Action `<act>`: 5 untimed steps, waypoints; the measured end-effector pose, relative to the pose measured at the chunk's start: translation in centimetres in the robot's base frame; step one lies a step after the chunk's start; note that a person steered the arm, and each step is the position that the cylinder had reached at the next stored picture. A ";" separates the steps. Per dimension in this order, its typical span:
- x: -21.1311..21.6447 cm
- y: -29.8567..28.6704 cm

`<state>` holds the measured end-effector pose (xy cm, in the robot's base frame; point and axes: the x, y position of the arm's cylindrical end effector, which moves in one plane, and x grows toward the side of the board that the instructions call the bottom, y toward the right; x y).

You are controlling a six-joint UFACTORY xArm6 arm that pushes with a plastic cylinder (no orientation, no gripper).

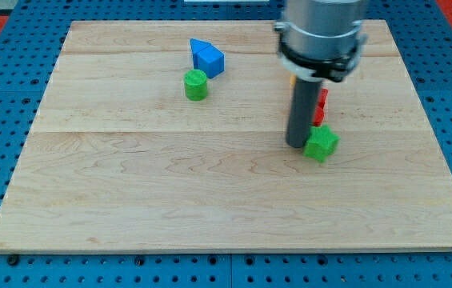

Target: Slightly move the green star towards the left

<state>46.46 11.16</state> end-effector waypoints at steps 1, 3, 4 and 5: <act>1.1 0.9; 5.3 10.2; 2.8 13.7; 3.0 12.4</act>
<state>49.48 23.55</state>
